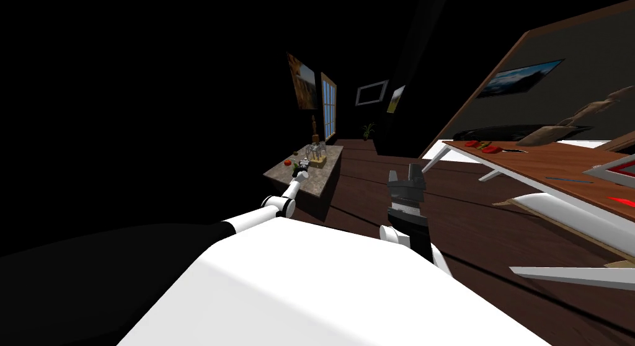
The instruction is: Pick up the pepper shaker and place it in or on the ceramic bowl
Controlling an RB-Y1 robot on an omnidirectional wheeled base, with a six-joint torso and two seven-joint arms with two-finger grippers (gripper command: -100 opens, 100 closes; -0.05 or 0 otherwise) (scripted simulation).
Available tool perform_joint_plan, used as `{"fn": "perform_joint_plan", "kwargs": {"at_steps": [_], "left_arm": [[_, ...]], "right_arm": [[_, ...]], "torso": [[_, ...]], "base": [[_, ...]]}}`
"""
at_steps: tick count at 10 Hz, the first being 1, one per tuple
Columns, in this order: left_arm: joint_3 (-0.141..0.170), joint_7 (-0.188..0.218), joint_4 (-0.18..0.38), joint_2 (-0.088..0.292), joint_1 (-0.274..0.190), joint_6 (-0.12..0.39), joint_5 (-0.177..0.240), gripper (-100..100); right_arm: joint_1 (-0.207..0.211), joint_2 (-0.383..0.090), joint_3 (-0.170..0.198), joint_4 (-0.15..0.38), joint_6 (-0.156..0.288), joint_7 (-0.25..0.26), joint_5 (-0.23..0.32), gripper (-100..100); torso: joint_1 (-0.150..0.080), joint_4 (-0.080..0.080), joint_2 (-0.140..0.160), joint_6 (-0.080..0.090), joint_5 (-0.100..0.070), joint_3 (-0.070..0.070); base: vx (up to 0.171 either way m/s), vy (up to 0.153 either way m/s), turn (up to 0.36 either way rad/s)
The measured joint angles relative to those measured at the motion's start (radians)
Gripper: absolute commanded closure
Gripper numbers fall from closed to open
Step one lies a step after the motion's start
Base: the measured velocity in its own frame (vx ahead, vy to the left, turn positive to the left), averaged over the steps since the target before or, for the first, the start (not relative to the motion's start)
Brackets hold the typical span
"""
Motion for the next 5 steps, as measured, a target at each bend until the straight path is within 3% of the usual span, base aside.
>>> {"fn": "perform_joint_plan", "kwargs": {"at_steps": [1,3,5], "left_arm": [[0.023,-0.022,-0.02,-0.02,0.002,0.032,0.002,100],[0.02,-0.023,0.011,-0.036,-0.017,0.058,0.009,100],[0.038,-0.029,0.017,-0.066,-0.024,0.078,0.015,100]], "right_arm": [[0.0,0.0,0.0,0.0,0.0,0.0,0.0,0],[0.0,0.0,0.0,0.0,0.0,0.0,0.0,0],[0.0,0.0,0.0,0.0,0.0,0.0,0.0,0]], "torso": [[-0.002,0.0,0.001,0.0,-0.001,0.001],[0.0,-0.001,-0.001,-0.001,0.0,-0.001],[0.005,-0.003,-0.007,-0.004,0.002,-0.005]], "base": [[-0.005,0.243,0.039],[0.054,0.172,0.013],[0.067,0.197,0.083]]}}
